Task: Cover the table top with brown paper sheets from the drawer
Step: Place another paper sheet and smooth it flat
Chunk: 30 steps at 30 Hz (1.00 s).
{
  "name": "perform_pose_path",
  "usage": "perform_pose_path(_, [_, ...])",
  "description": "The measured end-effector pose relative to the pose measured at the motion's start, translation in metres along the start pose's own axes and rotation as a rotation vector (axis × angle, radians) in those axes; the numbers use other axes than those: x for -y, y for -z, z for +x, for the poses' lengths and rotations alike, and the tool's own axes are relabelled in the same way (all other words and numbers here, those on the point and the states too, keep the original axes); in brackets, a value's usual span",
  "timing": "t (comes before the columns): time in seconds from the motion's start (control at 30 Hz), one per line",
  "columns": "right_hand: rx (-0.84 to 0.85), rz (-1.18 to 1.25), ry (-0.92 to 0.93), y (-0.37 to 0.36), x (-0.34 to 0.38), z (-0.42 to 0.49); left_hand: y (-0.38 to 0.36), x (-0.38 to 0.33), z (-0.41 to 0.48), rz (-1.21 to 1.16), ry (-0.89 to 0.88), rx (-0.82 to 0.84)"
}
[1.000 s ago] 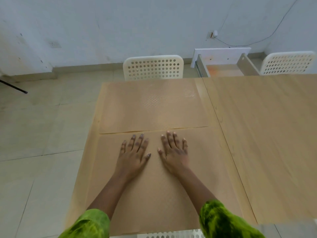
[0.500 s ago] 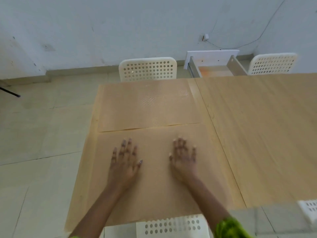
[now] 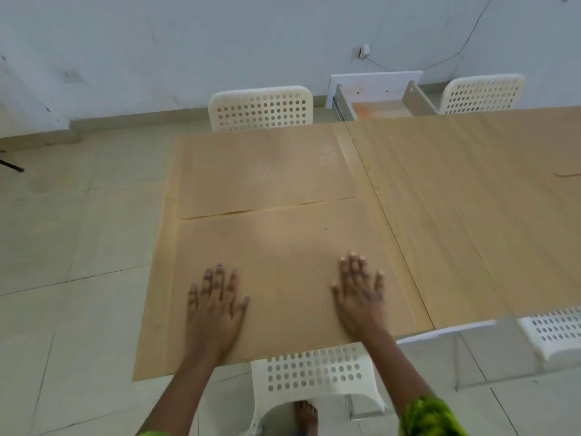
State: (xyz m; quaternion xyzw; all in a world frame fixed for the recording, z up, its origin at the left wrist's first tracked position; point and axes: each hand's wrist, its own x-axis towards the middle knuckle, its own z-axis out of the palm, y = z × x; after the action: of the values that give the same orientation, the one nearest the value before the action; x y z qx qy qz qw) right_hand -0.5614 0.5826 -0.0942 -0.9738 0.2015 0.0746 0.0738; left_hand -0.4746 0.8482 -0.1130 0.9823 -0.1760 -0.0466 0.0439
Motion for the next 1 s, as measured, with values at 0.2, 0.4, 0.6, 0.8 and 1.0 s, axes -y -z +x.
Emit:
perform_pose_path(0.2, [0.025,-0.004,-0.086,0.013,-0.039,0.001,0.007,0.030,0.000,-0.023,0.086,-0.005])
perform_pose_path(0.4, [0.023,0.013,-0.084,0.015,-0.037,-0.001,0.007,0.034,-0.003,-0.018,0.107,0.012])
perform_pose_path(0.6, [0.037,0.017,-0.083,0.015,-0.039,-0.002,0.008,0.057,-0.011,0.059,0.113,-0.025])
perform_pose_path(0.8, [0.056,0.058,-0.064,0.023,-0.032,-0.009,0.021,0.021,-0.031,0.072,0.014,-0.023])
perform_pose_path(1.0, [0.069,0.052,0.110,0.010,0.000,-0.031,-0.007,-0.020,-0.055,0.024,-0.110,0.014])
